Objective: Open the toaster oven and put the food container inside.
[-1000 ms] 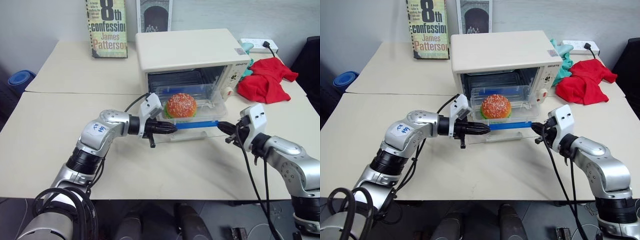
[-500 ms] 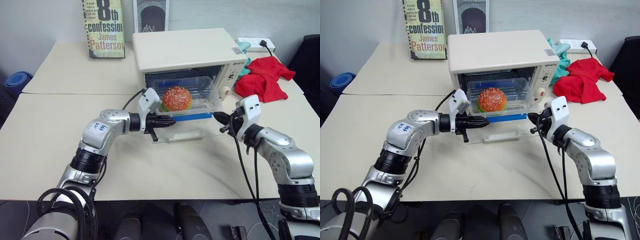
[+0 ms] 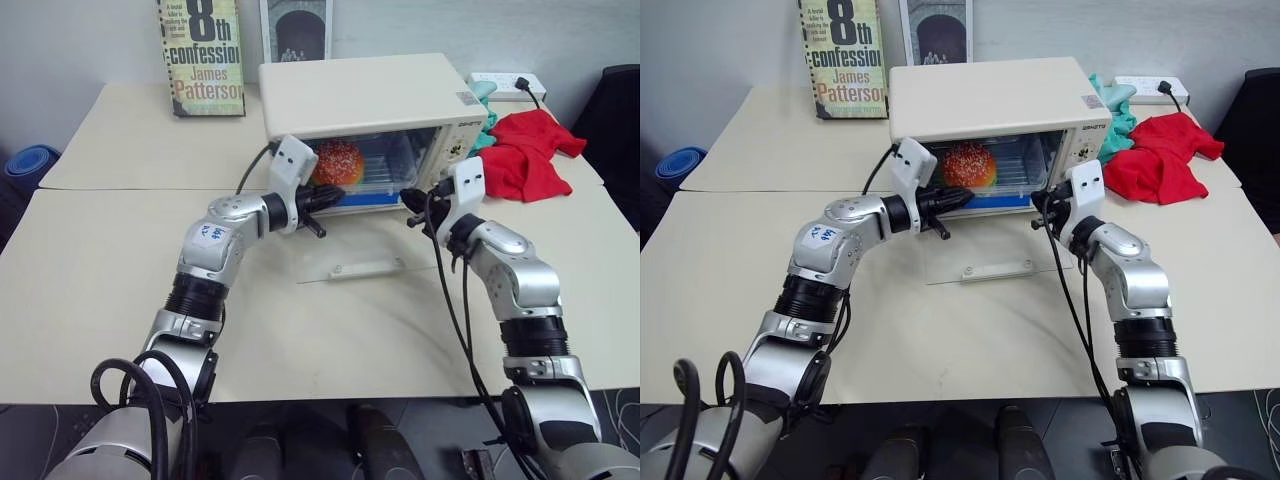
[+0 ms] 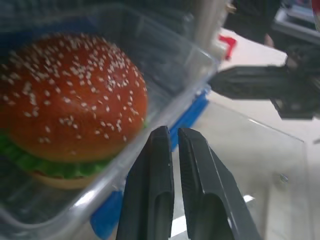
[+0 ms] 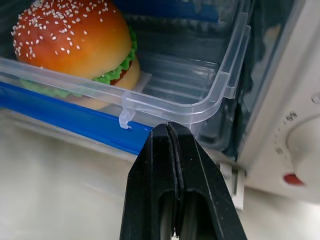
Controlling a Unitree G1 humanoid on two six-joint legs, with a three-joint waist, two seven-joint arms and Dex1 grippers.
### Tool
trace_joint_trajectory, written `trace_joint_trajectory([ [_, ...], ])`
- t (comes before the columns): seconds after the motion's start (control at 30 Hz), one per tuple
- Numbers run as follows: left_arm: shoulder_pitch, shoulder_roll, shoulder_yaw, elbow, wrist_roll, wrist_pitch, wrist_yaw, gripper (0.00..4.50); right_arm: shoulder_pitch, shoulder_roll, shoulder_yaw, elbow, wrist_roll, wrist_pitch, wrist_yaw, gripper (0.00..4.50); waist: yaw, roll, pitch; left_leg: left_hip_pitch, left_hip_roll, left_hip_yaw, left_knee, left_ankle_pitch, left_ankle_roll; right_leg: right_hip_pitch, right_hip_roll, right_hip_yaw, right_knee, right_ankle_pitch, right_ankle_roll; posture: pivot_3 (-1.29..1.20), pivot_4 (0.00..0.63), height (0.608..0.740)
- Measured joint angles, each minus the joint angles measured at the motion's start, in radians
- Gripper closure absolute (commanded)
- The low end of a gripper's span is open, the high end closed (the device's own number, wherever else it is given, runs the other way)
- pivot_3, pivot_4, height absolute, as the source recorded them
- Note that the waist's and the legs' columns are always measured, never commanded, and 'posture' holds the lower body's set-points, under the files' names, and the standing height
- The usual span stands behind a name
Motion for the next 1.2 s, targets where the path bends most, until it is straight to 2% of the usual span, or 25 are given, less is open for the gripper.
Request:
trace_joint_trajectory([
  [0.27,0.014,0.0,0.016,-0.015,0.005,0.004,0.006,4.18,-0.027,0.031,-0.001,0.078,-0.023,-0.042,0.006,4.5,-0.01,0.0,0.0,0.0,0.0,0.002,0.0,0.0,0.0,-0.001,0.0,0.002,0.001,0.0,0.0,0.0,0.15,0.74],
  [0.43,0.073,0.055,0.022,-0.12,-0.028,0.074,-0.057,4.18,0.009,0.01,-0.002,-0.022,-0.012,-0.007,0.035,4.5,-0.018,0.0,0.0,-0.002,0.0,0.002,-0.002,0.0,0.0,-0.004,0.0,0.002,0.003,0.0,0.0,0.0,0.15,0.74],
  [0.53,0.146,0.171,0.052,-0.264,-0.113,0.151,-0.157,3.29,0.149,-0.067,-0.024,-0.268,0.051,0.106,0.067,4.5,-0.018,0.0,0.0,-0.004,0.001,0.002,-0.005,0.0,-0.001,-0.007,0.0,0.002,0.003,0.0,0.0,0.0,0.15,0.74],
  [0.73,0.22,0.419,0.181,-0.396,-0.237,0.218,-0.341,1.46,0.433,-0.192,-0.13,-0.66,0.207,0.33,0.087,4.5,-0.015,0.0,0.0,-0.004,0.0,0.002,-0.005,0.0,-0.001,-0.006,0.0,0.002,-0.001,0.0,0.0,0.0,0.15,0.74],
  [0.87,0.265,0.563,0.234,-0.456,-0.328,0.239,-0.491,0.22,0.577,-0.185,-0.18,-0.774,0.286,0.414,0.055,4.5,-0.018,0.0,0.0,0.001,0.001,0.003,-0.005,0.001,0.0,-0.002,0.001,0.002,0.0,-0.001,-0.001,0.0,0.15,0.74],
  [0.9,0.27,0.586,0.236,-0.466,-0.339,0.242,-0.515,0.03,0.595,-0.172,-0.184,-0.78,0.292,0.421,0.04,4.5,-0.018,0.0,0.0,0.002,0.001,0.002,-0.005,0.001,0.0,0.0,0.001,0.002,-0.001,-0.001,-0.002,0.0,0.15,0.74],
  [1.03,0.278,0.665,0.243,-0.475,-0.358,0.23,-0.593,0.03,0.645,-0.108,-0.166,-0.773,0.281,0.413,-0.015,4.5,-0.02,0.0,0.0,0.002,0.001,0.002,-0.005,0.001,0.0,0.0,0.002,0.002,-0.001,-0.001,-0.002,0.0,0.15,0.74],
  [1.2,0.257,0.699,0.241,-0.449,-0.353,0.198,-0.634,0.03,0.601,-0.052,-0.122,-0.644,0.227,0.344,-0.047,4.5,-0.02,0.0,0.0,0.002,0.001,0.002,-0.005,0.001,0.0,-0.001,0.002,0.002,-0.001,-0.001,-0.002,0.0,0.15,0.74],
])
